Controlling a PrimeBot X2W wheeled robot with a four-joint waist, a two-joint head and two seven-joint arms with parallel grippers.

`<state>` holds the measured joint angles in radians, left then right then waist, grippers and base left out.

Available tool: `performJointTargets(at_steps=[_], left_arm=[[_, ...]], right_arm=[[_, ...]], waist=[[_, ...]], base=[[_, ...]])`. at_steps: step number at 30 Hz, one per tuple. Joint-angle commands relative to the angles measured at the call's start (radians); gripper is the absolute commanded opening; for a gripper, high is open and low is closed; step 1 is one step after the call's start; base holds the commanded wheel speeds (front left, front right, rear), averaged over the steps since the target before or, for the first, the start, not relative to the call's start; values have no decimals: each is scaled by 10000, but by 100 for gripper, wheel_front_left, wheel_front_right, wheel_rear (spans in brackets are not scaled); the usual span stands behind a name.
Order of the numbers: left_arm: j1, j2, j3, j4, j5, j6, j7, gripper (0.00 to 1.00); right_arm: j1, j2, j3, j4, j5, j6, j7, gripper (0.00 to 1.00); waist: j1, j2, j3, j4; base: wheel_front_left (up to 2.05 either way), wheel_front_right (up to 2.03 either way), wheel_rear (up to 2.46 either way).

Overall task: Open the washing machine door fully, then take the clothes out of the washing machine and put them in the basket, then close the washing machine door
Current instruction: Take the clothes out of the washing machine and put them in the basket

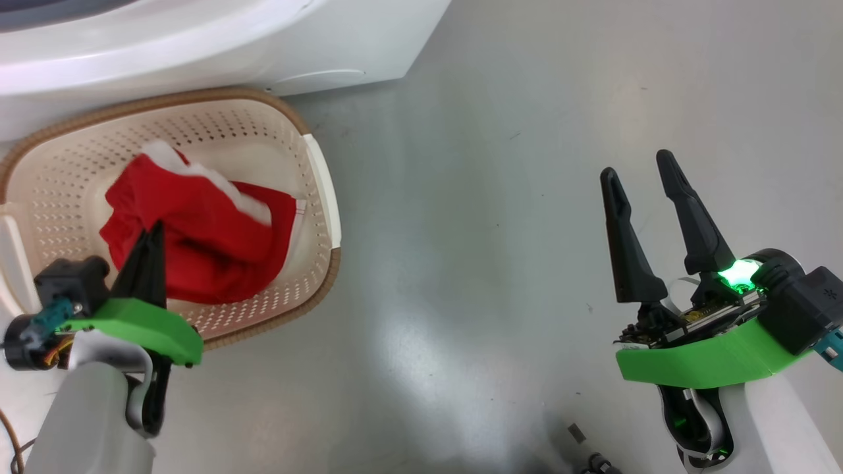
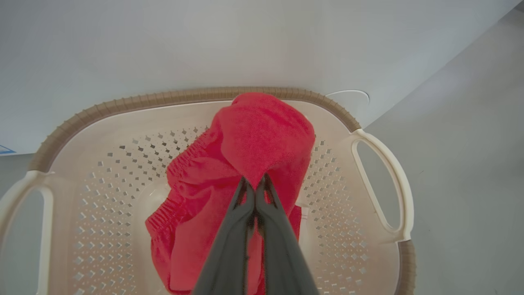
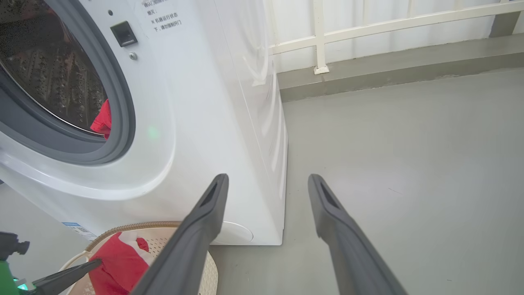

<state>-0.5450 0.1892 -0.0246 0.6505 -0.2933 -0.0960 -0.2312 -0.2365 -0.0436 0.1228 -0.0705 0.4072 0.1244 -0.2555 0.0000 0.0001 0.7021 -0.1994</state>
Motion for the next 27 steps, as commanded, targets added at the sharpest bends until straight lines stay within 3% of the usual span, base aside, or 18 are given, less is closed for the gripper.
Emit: performJointTargets(at_steps=[1, 15, 25, 26, 27], left_arm=[[-102, 234, 198, 193, -103, -73, -46, 0], [-2163, 648, -606, 4391, 49, -154, 1058, 0], [-2626, 610, -647, 5746, -344, -280, 1562, 0], [-2656, 609, -665, 5794, -371, -290, 1550, 1], [-2683, 604, -684, 5834, -397, -298, 1525, 11]], right_arm=[[-39, -66, 267, -228, 84, 63, -63, 100], [-120, -66, 284, -271, 162, 63, -63, 100], [-134, -66, 314, -277, 139, 63, -63, 100], [-136, -66, 310, -275, 142, 63, -63, 100], [-139, -66, 304, -273, 143, 63, -63, 100]], waist=[[0, -1, 33, -52], [0, -1, 181, -213], [0, -1, 281, -349], [0, -1, 286, -349], [0, -1, 289, -346]], base=[[0, 0, 0], [0, 0, 0], [0, 0, 0], [0, 0, 0], [0, 0, 0]])
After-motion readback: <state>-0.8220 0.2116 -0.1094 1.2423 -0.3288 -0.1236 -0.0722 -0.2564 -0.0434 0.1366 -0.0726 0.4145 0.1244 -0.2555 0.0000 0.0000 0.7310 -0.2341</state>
